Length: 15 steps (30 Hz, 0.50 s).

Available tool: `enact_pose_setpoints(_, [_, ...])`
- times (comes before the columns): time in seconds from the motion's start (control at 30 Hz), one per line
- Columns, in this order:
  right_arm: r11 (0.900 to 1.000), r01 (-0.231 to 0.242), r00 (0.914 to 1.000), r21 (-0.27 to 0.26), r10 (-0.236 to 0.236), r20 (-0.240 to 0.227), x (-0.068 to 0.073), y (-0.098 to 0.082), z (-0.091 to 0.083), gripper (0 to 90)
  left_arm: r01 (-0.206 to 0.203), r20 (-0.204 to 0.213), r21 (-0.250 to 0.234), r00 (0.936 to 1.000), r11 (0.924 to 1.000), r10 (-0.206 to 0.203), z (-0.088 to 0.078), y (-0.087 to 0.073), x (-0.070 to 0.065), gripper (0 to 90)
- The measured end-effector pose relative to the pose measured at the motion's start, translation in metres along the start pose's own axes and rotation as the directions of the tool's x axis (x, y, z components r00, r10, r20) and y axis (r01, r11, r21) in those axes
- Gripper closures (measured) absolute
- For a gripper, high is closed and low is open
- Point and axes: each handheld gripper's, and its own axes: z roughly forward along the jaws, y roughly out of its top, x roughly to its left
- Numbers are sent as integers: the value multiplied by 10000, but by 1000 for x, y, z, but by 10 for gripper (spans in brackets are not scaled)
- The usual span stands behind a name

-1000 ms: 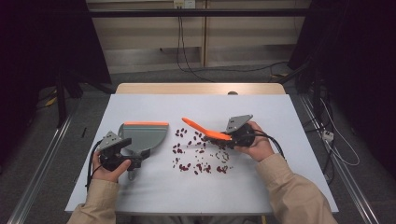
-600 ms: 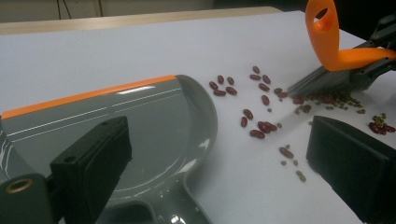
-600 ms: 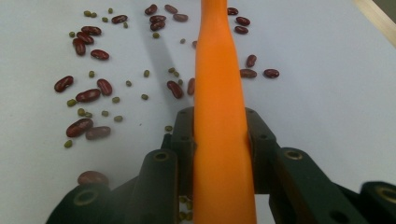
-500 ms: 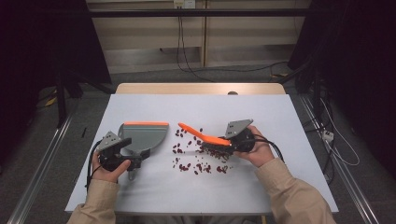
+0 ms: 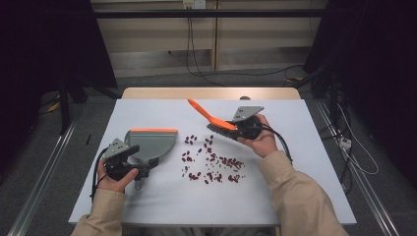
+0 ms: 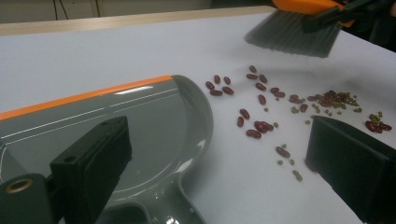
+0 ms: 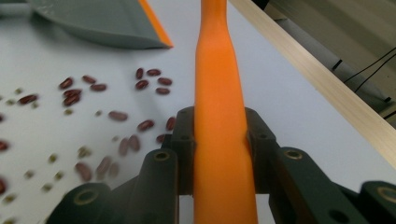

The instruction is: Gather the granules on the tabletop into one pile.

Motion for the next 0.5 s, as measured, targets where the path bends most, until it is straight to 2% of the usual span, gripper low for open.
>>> enact_pose_setpoints(0.17, [10000,89,9996,-15,-89,259,-5,10,27,711,28,-7,-3,10000,10000,-28,-2,-1,0,66])
enact_pose_setpoints(0.3, [9998,215,9996,9,-215,155,-5,19,47,711,56,-25,0,10000,10000,-56,-3,-3,1,66])
enact_pose_setpoints(0.5, [9963,820,9965,253,-823,119,0,29,74,711,114,-104,-3,9999,9999,-114,-5,-4,3,66])
